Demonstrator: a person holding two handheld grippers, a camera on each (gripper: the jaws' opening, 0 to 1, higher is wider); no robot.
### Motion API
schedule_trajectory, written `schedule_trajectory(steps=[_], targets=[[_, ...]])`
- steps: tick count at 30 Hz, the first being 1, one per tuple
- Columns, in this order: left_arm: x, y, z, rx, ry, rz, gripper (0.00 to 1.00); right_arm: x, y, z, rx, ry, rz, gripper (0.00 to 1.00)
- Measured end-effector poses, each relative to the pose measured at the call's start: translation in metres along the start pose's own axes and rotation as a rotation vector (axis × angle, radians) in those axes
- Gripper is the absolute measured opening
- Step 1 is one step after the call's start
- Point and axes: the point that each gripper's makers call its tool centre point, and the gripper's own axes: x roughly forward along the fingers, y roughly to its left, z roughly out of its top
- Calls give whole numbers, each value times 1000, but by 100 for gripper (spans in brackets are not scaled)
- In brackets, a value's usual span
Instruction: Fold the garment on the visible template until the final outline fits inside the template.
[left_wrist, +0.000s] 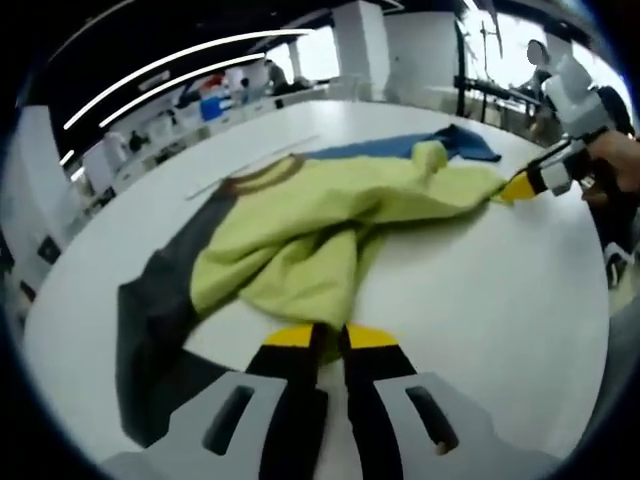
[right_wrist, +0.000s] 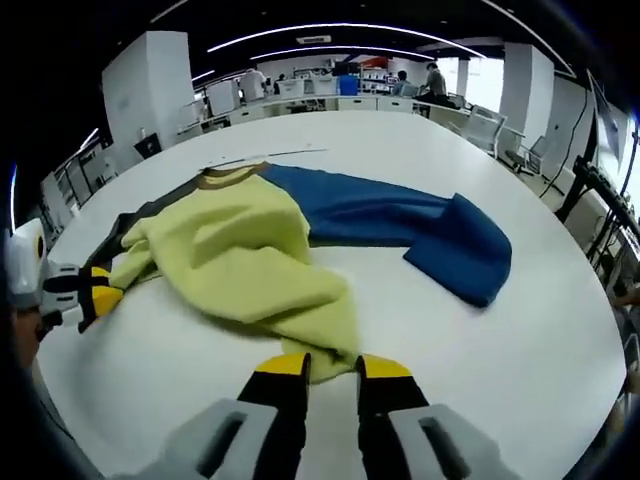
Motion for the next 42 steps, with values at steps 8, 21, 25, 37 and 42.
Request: schedule_trajectory(steps=[8, 21, 25, 37, 42], targets=[[-4, -2, -1, -40, 6, -20, 0, -5, 0, -1, 2, 9, 50, 0], [-39, -7, 0, -163, -12, -61, 0, -35, -4, -5, -112, 35, 129, 0], [-50, -10, -7, -171, 5, -68, 0, -42, -4, -10, -115, 48, 157, 0], [-81, -16, -24, -241, 30, -92, 0, -61, 1, -26, -131, 102, 271, 0], [-91, -18, -29, -260, 41, -94, 0, -67, 2, -36, -178, 130, 319, 0]])
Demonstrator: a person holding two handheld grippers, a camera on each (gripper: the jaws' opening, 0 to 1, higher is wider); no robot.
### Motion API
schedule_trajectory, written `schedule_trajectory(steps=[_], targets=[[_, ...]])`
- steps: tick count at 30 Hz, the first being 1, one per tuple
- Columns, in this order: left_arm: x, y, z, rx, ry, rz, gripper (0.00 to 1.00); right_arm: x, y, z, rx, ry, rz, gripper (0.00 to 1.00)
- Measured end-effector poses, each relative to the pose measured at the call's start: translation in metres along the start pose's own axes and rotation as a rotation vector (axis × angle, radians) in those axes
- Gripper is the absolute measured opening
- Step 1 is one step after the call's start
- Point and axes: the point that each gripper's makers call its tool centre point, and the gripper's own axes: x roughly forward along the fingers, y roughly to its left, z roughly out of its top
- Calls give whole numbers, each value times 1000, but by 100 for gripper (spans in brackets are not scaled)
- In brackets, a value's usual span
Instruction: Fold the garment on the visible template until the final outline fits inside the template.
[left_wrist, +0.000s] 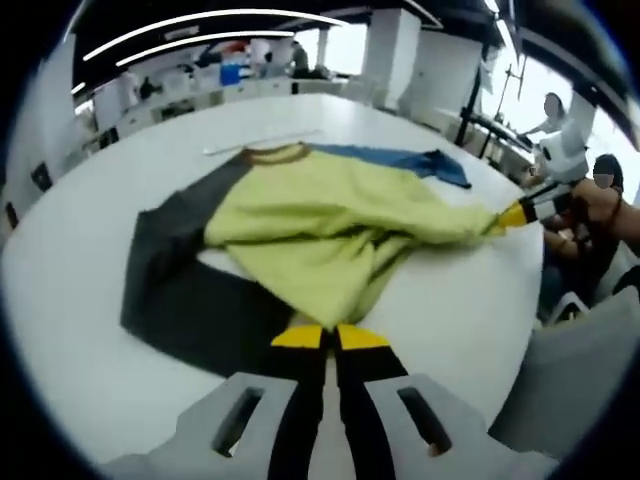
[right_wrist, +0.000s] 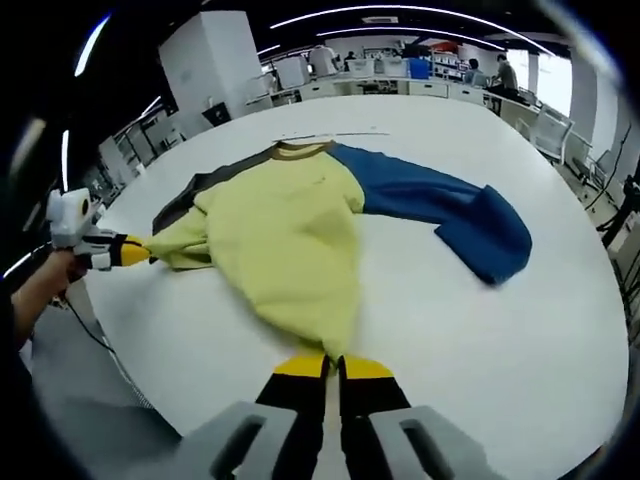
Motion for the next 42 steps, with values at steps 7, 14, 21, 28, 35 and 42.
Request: schedule_trajectory(steps=[7, 14, 21, 28, 35, 42], targets=[[-15, 1, -15, 17, 45, 9, 0, -6, -1, -8, -24, 35, 39, 0], [-31, 3, -30, -22, 95, -5, 0, -6, -5, -11, -47, 52, 56, 0], [-42, 5, -46, -98, 120, -11, 0, -6, -6, -14, -35, 61, 71, 0], [-44, 4, -59, -99, 165, -2, 0, -4, -3, -20, -39, 76, 68, 0], [-49, 2, -70, -151, 221, -11, 0, -1, -4, -30, -71, 109, 61, 0], [-47, 6, -75, -172, 229, -15, 0, 6, -9, -36, -91, 118, 49, 0]])
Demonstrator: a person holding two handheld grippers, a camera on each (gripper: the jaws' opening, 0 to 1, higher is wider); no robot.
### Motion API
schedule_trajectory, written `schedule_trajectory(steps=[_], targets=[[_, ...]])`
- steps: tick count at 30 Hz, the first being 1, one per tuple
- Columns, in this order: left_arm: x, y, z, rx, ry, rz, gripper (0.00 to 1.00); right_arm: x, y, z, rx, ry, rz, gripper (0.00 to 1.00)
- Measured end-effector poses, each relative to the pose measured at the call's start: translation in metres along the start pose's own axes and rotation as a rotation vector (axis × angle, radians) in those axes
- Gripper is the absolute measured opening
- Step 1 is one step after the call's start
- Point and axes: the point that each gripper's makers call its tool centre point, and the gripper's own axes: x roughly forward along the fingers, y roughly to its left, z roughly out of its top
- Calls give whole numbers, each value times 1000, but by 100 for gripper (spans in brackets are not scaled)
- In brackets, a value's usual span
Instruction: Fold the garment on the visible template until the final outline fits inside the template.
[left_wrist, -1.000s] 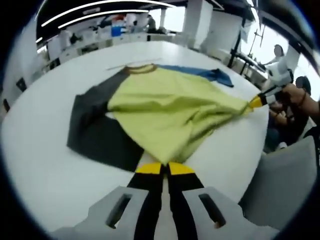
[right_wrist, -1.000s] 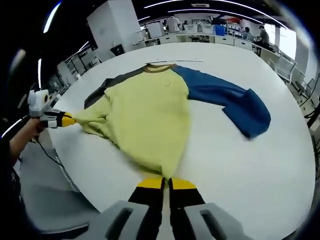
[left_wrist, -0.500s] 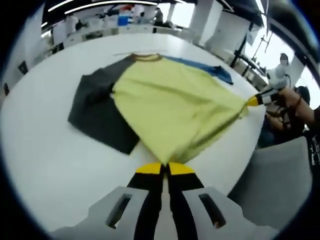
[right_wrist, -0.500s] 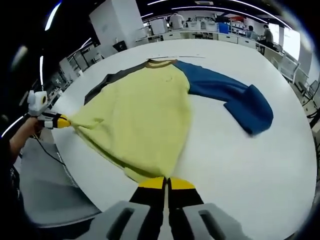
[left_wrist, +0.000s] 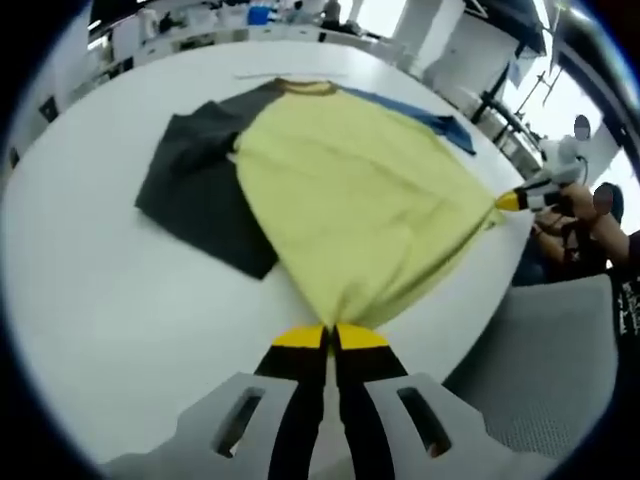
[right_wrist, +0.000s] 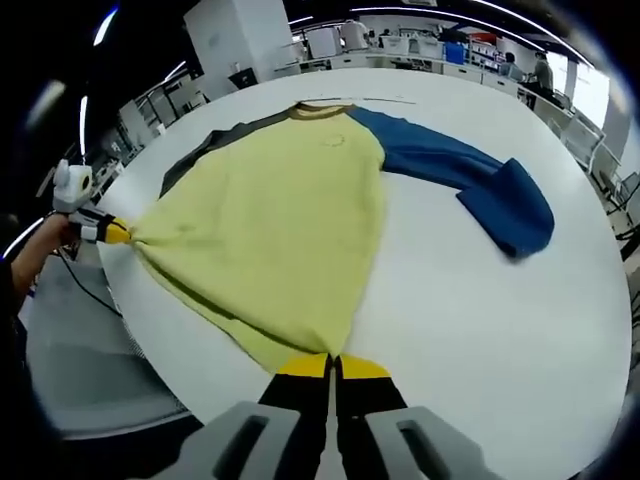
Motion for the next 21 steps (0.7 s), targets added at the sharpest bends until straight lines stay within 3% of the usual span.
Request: schedule_trajectory(steps=[7, 13, 21], targets=[[5, -3, -1, 41, 0, 0, 2, 1, 1, 1, 11, -13, -3, 0], [2, -3, -11, 70, 20, 15, 17, -6, 1, -2, 67, -34, -31, 8], [1, -6, -17, 38, 6, 3, 16, -10, 10, -15, 139, -20, -46, 8]])
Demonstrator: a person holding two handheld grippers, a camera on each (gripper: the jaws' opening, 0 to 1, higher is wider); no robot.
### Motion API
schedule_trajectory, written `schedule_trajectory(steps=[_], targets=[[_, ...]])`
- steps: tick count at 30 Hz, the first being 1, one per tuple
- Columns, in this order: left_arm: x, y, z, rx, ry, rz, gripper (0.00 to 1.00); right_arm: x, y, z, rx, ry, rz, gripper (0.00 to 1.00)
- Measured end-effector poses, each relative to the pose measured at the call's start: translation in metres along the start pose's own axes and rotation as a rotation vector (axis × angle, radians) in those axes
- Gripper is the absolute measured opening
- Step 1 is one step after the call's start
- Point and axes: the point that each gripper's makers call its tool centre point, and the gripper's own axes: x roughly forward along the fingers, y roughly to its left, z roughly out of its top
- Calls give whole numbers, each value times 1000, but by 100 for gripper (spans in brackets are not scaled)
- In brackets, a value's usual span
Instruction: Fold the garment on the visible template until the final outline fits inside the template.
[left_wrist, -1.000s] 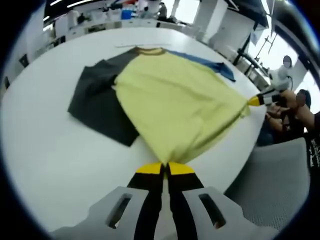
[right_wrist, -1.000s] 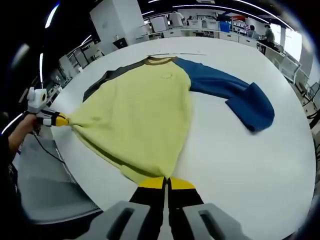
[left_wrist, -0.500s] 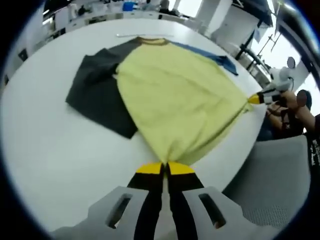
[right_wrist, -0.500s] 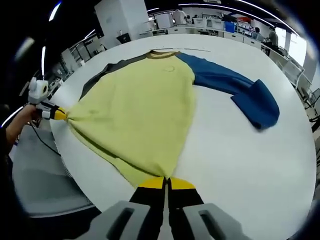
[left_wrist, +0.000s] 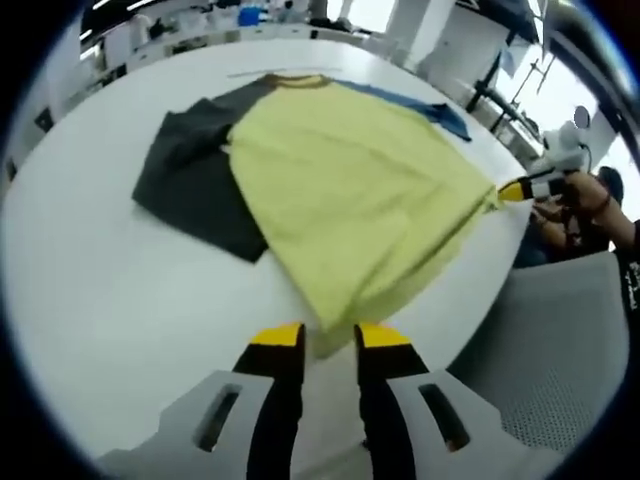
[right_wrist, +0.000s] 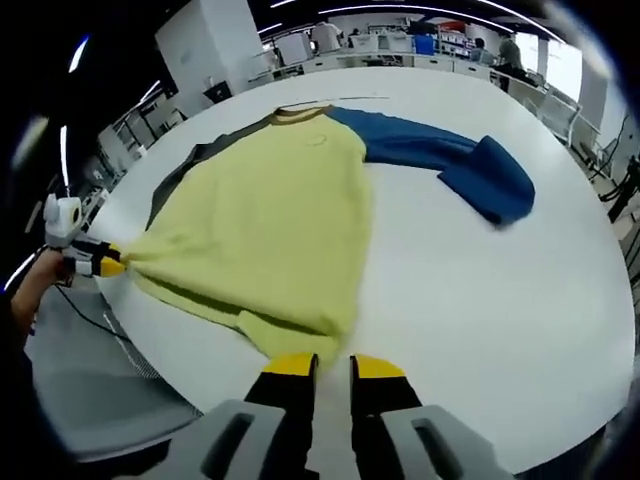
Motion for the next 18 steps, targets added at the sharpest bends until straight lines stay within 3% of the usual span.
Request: schedule_trajectory(steps=[8, 13, 18], targets=[[-1, 0, -5, -24, 0, 7, 1, 3, 7, -6, 67, 1, -10, 0], [-3, -2, -7, -25, 1, -5, 0, -1, 9, -8, 7, 22, 5, 0], [-7, -2, -6, -29, 11, -22, 0, -8, -2, -9, -54, 46, -13, 0]])
